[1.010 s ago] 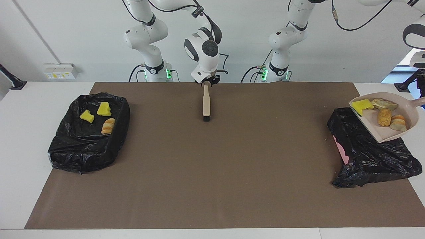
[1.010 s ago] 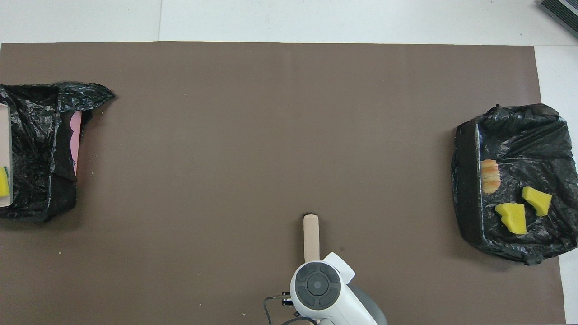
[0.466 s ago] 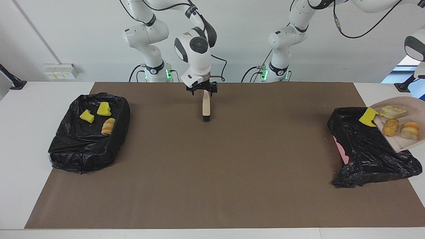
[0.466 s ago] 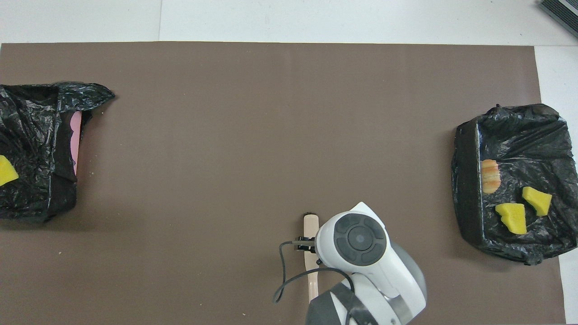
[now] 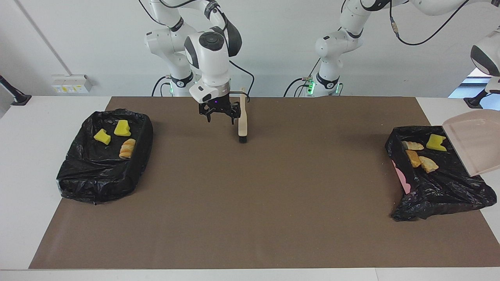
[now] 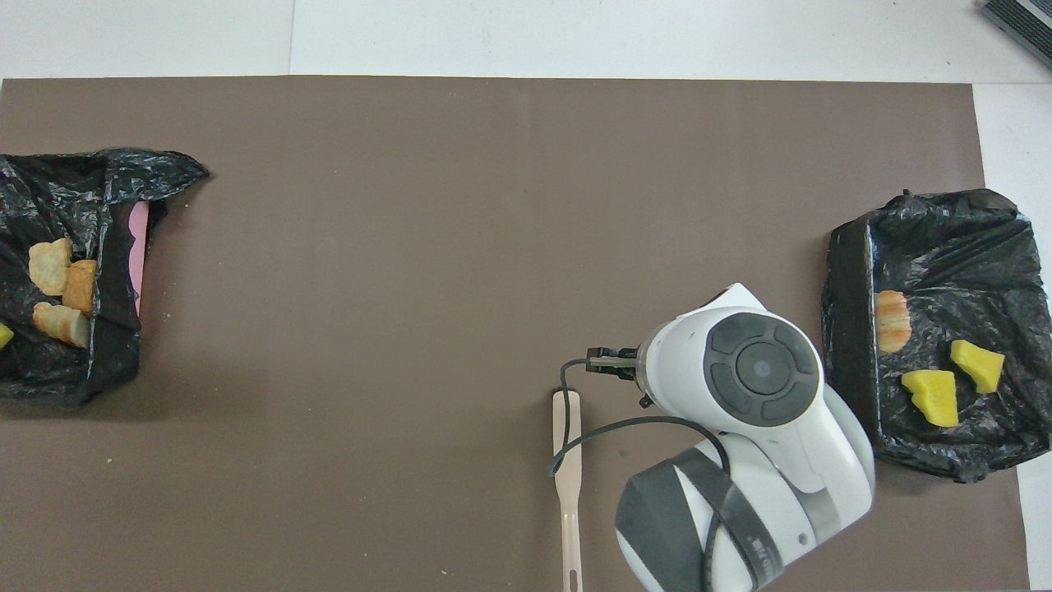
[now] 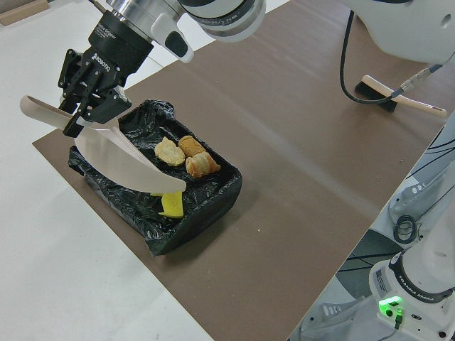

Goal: Sweep and dump trash in bin

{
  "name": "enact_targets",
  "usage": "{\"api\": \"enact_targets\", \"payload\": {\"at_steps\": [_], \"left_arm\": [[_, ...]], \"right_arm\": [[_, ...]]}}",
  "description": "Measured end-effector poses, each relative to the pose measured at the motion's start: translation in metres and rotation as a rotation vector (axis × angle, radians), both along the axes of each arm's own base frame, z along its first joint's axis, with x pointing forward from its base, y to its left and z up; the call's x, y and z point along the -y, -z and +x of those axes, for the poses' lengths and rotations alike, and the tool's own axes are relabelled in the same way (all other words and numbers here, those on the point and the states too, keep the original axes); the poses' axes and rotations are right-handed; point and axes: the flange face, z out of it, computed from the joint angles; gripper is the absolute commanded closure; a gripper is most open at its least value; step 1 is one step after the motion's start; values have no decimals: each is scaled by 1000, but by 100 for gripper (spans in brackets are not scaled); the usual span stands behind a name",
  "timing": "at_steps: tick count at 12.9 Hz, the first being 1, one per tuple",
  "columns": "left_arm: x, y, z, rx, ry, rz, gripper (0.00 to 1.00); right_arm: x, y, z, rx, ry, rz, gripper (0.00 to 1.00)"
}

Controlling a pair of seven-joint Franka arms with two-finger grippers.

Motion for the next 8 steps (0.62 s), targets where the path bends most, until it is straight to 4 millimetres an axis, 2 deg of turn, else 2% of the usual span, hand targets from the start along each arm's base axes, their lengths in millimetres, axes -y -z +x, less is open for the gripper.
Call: {"api": "enact_targets", "payload": {"at_steps": [2, 5, 8], "left_arm": [[11, -5, 2, 9, -11, -4, 100], [20, -13, -6, 77, -98, -111, 100], [43, 0, -5, 109, -170, -243, 100]], "right_arm": [[12, -32, 13, 20, -4, -9, 0], [46, -90, 32, 33, -32, -16, 0], [79, -132, 41, 43, -34, -20, 0]]}}
